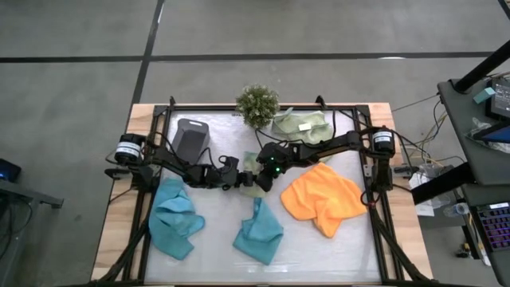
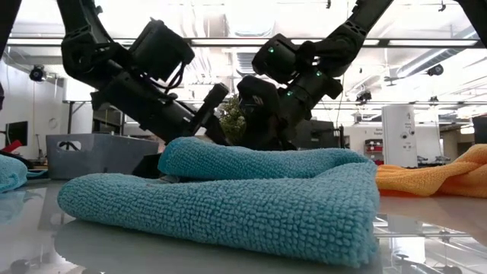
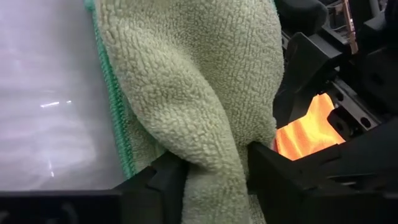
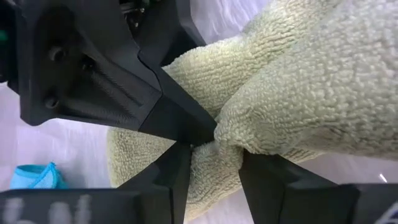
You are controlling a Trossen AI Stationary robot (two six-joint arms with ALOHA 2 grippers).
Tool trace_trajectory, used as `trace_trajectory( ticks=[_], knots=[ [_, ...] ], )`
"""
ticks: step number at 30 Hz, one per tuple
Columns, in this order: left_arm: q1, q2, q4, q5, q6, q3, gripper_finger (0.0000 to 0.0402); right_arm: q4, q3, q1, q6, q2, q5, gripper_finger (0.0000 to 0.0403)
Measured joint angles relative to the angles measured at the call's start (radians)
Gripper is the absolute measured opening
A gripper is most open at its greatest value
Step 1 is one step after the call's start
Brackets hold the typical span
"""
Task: Fold microfiber towels
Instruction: Put the green microfiber cloth into the black bin
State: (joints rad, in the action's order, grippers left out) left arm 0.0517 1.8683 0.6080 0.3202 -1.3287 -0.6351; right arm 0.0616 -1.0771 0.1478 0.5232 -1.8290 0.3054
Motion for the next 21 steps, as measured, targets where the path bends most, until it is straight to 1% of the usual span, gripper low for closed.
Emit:
trace_trajectory(
  ticks=[3, 8, 9, 14, 17, 21],
  knots=[
    [0.002, -0.003, 0.003, -0.001, 0.014, 0.0, 0.0097, 0.0, 0.0, 0.0, 0.0, 0.0, -0.002, 0.0116],
    [0.018, -0.006, 0.006, 0.008, 0.074, 0.0, 0.0019, -0.007, 0.0, 0.0, 0.0, 0.007, -0.002, 0.011],
    [0.021, -0.006, 0.006, 0.016, 0.085, 0.0, 0.0012, -0.006, 0.0, 0.0, 0.0, 0.008, -0.002, 0.0109],
    [0.033, -0.011, -0.006, 0.044, 0.107, -0.002, 0.0012, -0.006, 0.002, 0.001, -0.001, 0.008, -0.003, 0.0109],
    [0.038, -0.041, -0.01, 0.061, 0.13, -0.001, 0.0012, -0.02, 0.002, 0.001, -0.011, 0.02, -0.003, 0.0109],
    [0.04, -0.104, -0.092, 0.06, 0.171, 0.001, 0.0011, -0.027, 0.006, 0.001, -0.02, 0.054, -0.004, 0.0109]
  ],
)
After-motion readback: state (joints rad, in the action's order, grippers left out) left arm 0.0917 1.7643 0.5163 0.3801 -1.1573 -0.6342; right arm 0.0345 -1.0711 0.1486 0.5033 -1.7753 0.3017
